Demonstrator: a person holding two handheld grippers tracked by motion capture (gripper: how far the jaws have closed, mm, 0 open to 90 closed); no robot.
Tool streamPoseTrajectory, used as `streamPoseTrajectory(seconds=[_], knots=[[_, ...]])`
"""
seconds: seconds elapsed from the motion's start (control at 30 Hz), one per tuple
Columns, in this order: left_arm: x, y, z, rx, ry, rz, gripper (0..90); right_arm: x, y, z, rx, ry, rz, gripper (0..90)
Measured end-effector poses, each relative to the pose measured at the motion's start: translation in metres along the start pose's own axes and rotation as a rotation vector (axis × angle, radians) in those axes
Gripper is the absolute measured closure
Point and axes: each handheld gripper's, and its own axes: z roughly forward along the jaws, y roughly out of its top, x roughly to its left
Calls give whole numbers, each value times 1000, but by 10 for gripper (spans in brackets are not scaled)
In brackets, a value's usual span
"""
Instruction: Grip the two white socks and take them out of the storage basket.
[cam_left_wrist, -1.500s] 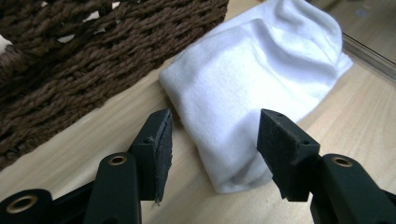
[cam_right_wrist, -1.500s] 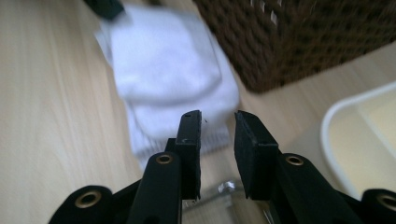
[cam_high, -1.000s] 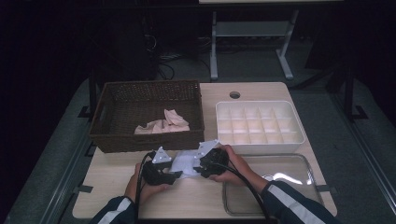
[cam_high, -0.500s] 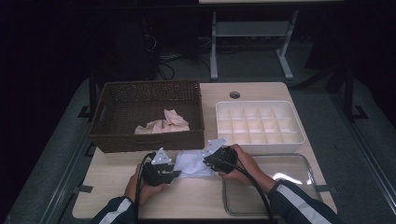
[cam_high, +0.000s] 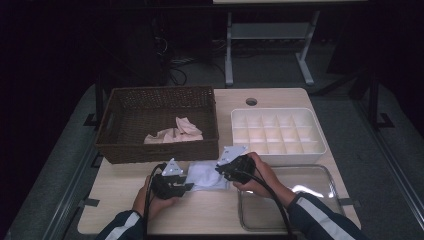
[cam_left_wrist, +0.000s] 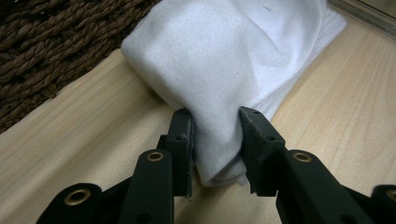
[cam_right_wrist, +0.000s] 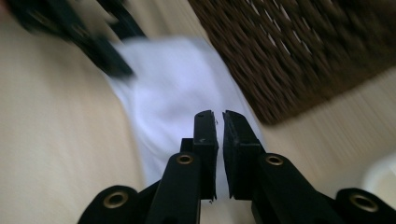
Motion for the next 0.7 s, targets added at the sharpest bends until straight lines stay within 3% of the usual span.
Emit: streamPoseTrajectory(seconds=[0.07, 0.13, 0.27, 0.4, 0.47, 0.6, 0.7], knots=[[0, 0, 0, 0, 0, 0, 660, 8, 7, 9, 10, 26, -27, 876], [-1, 0, 0, 4, -1, 1, 664, 14, 8, 23, 54, 12, -60, 884], [0, 0, -4, 14, -5, 15, 726, 10, 1, 47, 129, 26, -12, 899], [0, 1, -12, -23, -13, 41, 755, 6, -2, 52, 128, 60, 14, 900], [1, 2, -18, -65, -5, 22, 712, 8, -2, 52, 130, 46, -5, 900], [8, 2, -28, -145, -7, -58, 639, 8, -2, 52, 127, 45, -9, 900], [12, 4, -27, -166, 18, -100, 517, 8, -2, 52, 127, 47, -10, 900]])
